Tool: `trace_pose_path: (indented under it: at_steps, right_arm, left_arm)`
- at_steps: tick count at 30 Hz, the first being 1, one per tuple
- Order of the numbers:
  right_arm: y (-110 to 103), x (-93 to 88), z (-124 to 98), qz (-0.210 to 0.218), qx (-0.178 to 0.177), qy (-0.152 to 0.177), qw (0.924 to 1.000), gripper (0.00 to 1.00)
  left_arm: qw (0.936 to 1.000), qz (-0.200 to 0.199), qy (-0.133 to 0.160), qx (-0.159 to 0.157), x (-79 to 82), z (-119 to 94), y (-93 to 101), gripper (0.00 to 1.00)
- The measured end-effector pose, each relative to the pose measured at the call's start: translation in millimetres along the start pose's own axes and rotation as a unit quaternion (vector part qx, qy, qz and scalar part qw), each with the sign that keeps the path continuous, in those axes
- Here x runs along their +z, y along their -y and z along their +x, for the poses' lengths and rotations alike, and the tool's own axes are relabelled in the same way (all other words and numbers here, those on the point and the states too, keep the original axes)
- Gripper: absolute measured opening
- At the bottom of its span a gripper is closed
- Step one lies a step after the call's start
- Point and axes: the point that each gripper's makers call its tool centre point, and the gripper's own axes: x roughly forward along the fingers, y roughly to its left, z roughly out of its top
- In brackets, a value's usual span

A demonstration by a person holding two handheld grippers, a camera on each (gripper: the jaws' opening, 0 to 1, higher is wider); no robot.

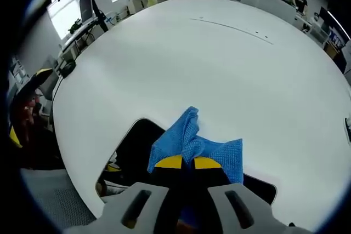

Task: Wipe the mirror surface with the cleaning cloth until all visible marks leave the cleaned area.

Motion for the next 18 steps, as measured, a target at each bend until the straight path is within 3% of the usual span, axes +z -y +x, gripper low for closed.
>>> trace_pose_path:
  at_steps: [18]
  right_arm:
    - [-12, -10.8, -5, -0.008, -0.003, -0.003, 1.0000, 0.00]
  left_arm:
    - [0.9998, 0.017, -0.008, -0.001, -1.4, 1, 2.6, 0.99]
